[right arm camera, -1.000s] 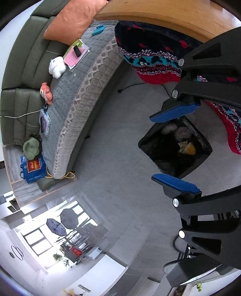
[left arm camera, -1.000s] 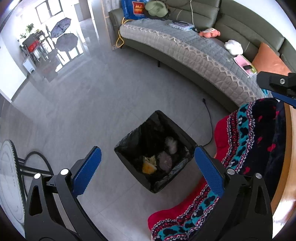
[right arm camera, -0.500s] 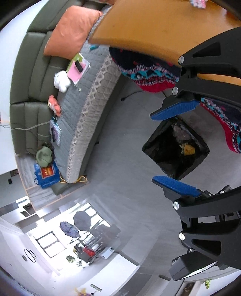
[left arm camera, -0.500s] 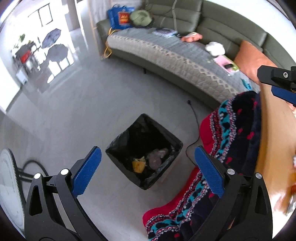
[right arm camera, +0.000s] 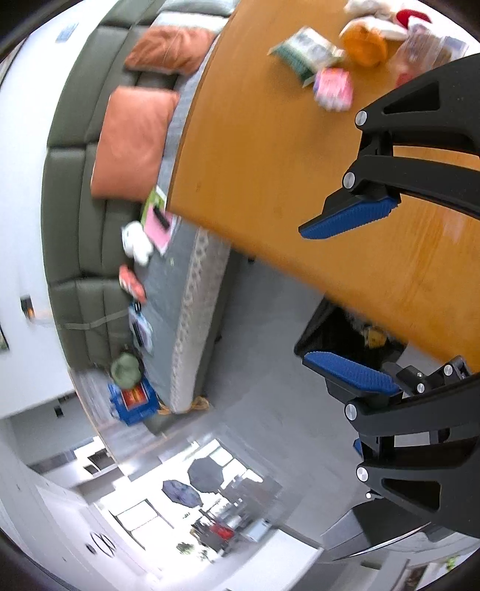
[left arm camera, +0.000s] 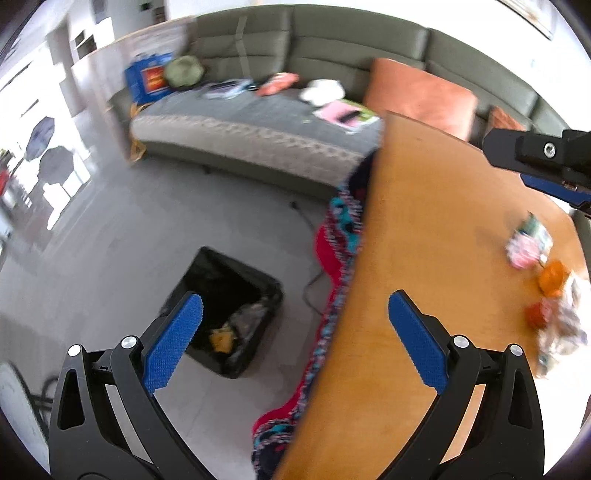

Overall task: Collect trash
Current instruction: 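Grasp the pink letter block with the left tool while the right tool grasps the orange peel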

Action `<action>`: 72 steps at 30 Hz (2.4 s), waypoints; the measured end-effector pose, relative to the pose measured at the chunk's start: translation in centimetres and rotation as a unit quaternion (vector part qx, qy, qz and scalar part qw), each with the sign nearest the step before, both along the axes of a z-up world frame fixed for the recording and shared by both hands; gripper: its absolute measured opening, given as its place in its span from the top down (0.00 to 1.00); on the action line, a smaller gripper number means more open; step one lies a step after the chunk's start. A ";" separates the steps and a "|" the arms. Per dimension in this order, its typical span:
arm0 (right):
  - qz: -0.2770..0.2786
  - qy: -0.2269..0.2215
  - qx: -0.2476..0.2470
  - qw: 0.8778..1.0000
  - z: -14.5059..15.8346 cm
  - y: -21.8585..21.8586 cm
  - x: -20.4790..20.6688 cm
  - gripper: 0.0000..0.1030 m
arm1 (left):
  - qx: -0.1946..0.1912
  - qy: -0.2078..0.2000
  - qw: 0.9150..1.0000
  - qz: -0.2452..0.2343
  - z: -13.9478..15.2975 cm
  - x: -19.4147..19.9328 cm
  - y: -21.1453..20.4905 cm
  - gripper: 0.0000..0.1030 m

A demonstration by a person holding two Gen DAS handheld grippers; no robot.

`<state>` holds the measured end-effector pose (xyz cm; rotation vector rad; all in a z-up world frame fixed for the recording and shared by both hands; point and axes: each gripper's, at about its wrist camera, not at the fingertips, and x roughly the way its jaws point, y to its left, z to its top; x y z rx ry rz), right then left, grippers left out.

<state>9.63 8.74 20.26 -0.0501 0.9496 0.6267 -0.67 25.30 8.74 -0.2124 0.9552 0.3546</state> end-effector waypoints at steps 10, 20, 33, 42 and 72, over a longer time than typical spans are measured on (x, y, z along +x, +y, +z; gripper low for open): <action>-0.096 -0.003 -0.015 0.995 -1.1 -14.0 3.1 0.37 | -0.001 0.009 0.994 -0.105 -0.5 4.5 -12.0 0.06; -0.150 0.043 -0.059 0.986 -4.9 -22.3 7.6 0.37 | -0.002 0.017 0.989 -0.149 -1.1 8.8 -20.0 0.06; -0.106 0.101 -0.111 0.983 -10.1 -22.5 11.3 0.37 | 0.008 0.056 0.988 -0.144 -3.1 12.5 -21.9 0.06; -0.098 0.128 -0.132 0.978 -11.9 -22.0 12.0 0.39 | -0.006 0.069 0.988 -0.141 -4.1 14.1 -21.9 0.06; -0.156 0.060 -0.034 0.985 -4.8 -25.0 11.1 0.54 | -0.071 0.044 0.985 -0.154 -5.8 18.1 -21.9 0.61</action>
